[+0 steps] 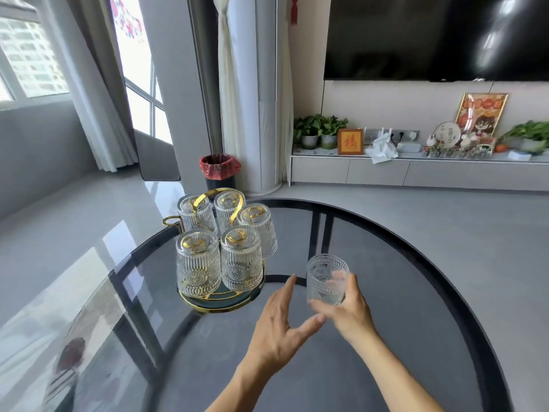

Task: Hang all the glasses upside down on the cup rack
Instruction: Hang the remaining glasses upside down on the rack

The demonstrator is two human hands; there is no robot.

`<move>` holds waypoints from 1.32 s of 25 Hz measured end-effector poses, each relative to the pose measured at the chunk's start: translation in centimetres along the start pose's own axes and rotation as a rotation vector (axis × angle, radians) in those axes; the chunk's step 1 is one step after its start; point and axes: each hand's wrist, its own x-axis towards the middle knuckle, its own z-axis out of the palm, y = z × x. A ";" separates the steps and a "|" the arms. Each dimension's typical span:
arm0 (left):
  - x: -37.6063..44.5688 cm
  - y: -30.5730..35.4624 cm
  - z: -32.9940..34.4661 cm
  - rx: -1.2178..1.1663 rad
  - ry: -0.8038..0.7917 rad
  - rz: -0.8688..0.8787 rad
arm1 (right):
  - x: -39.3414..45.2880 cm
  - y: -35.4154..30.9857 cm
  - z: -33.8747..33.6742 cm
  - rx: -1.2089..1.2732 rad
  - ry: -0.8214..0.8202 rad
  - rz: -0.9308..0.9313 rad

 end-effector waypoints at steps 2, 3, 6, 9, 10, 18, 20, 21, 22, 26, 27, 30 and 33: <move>-1.7 0.8 0.3 -0.075 -0.009 0.020 | -2.9 -0.7 0.2 -0.008 -0.013 -0.008; -2.5 1.4 0.3 -0.153 0.015 0.013 | -4.2 -1.3 0.4 -0.051 -0.021 -0.042; -3.9 3.8 -1.3 -0.343 0.240 -0.005 | -6.8 -4.0 1.2 -0.200 -0.043 -0.202; -5.0 7.2 -6.1 -0.405 0.467 0.075 | -8.0 -8.7 2.1 -0.087 -0.098 -0.306; -5.2 8.2 -8.0 -0.455 0.502 0.090 | -8.2 -10.3 2.5 0.049 -0.141 -0.304; -5.2 8.4 -17.3 -0.967 0.437 0.052 | -10.0 -17.3 7.3 0.569 -0.409 -0.263; -5.0 6.5 -18.3 -0.986 0.421 0.048 | -9.4 -19.2 8.2 0.523 -0.385 -0.304; -4.9 5.6 -18.8 -0.990 0.448 0.045 | -9.1 -20.5 8.5 0.475 -0.367 -0.336; -4.8 4.5 -19.3 -0.998 0.492 0.033 | -8.4 -22.0 8.7 0.414 -0.329 -0.369; -5.0 -1.0 -20.9 -0.778 0.683 -0.075 | -4.7 -27.8 10.9 -0.078 -0.139 -0.575; -5.2 -2.6 -21.0 -0.701 0.702 -0.092 | -4.0 -28.9 11.6 -0.256 -0.130 -0.614; -5.6 -5.9 -20.8 -0.564 0.700 -0.129 | -2.6 -30.4 13.9 -0.575 -0.157 -0.668; -5.0 -7.1 -20.5 -0.512 0.700 -0.115 | -1.5 -30.7 15.7 -0.680 -0.165 -0.653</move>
